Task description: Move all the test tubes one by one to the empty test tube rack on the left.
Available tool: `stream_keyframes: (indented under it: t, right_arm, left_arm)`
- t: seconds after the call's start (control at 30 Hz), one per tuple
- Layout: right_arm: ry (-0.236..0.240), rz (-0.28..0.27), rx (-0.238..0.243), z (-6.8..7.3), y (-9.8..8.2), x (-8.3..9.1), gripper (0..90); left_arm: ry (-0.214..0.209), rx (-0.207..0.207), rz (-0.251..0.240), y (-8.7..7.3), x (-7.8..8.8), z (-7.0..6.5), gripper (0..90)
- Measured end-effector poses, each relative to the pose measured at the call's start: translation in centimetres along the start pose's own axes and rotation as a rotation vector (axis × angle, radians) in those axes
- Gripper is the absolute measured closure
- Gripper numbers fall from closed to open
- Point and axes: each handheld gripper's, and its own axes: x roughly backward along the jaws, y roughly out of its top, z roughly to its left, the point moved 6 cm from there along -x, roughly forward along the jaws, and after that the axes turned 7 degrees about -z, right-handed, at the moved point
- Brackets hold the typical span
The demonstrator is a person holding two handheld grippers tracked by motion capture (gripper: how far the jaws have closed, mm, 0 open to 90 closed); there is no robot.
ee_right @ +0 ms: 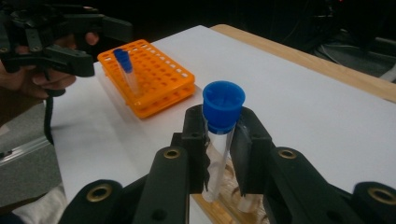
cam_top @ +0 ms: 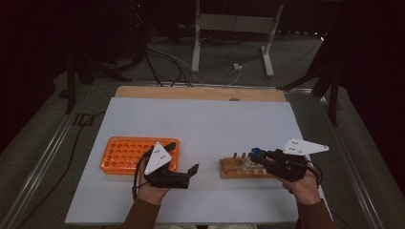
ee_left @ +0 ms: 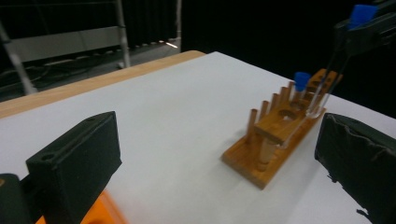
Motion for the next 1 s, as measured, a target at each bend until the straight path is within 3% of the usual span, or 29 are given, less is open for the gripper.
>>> stream_keyframes:
  t: [0.43, 0.67, 0.77, 1.0]
  right_arm:
    - [0.037, 0.017, -0.015, 1.1, -0.1, -1.7, 76.4]
    - [0.055, 0.026, -0.012, 1.8, -0.1, -2.4, 76.4]
    - [0.06, 0.027, -0.01, 1.9, -0.1, -2.6, 76.4]
    - [0.071, 0.03, -0.01, 2.2, -0.1, -2.8, 76.4]
  left_arm:
    - [-0.117, -0.005, 0.044, 0.0, -3.5, -3.5, 5.5]
    - [-0.187, -0.018, 0.071, -0.2, -5.5, -5.8, 13.3]
    - [-0.199, -0.035, 0.08, -0.2, -6.1, -6.6, 19.4]
    - [-0.246, -0.058, 0.094, -0.3, -6.9, -7.6, 50.0]
